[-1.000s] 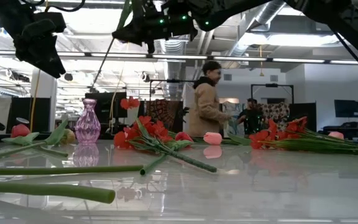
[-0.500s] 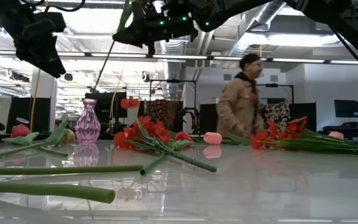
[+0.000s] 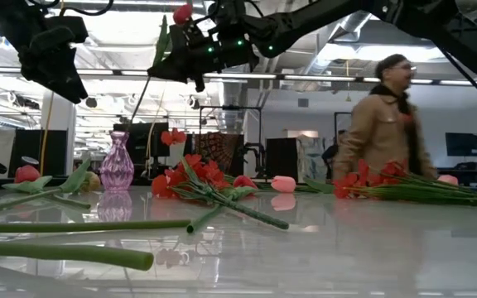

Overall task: Sort flowers into vase by color
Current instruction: Put the red tulip into the purple vase

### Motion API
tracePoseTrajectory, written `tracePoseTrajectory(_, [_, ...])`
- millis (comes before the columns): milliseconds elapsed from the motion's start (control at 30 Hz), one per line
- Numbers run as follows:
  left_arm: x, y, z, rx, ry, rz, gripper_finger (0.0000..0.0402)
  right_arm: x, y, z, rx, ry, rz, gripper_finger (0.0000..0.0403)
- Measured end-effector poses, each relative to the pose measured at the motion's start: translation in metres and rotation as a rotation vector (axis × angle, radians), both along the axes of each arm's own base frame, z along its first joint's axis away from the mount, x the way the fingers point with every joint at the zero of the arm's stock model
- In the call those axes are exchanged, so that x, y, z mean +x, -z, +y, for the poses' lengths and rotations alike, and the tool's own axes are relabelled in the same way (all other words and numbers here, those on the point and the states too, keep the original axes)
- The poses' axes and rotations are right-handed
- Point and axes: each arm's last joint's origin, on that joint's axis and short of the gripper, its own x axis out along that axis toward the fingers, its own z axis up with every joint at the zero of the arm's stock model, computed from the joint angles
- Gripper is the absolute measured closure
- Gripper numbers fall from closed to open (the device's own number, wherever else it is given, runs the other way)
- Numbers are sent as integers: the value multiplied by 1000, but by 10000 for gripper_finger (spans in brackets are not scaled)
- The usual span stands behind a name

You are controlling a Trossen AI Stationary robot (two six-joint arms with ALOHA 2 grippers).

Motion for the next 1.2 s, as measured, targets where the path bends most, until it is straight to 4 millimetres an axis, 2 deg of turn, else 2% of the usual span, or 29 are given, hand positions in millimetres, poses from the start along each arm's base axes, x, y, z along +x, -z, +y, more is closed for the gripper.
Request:
tracePoseTrajectory(300, [0, 0, 0, 0, 0, 0, 148, 0, -1, -1, -7, -1, -2, 382])
tracePoseTrajectory(667, [0, 0, 0, 0, -2, -2, 148, 5, 1, 18, -53, -23, 16, 381])
tracePoseTrajectory(833, [1, -1, 0, 1, -3, -10, 148, 6, 2, 20, -76, 7, 26, 381])
tracePoseTrajectory(933, [1, -1, 0, 1, -3, -10, 148, 10, 9, 19, -77, 18, 17, 381])
tracePoseTrajectory(1067, [0, -1, 0, 1, -3, -10, 148, 17, 31, 17, -65, 20, 48, 381])
tracePoseTrajectory(1200, [1, -1, 0, 3, 0, -8, 148, 18, 32, 17, -68, 21, 36, 381])
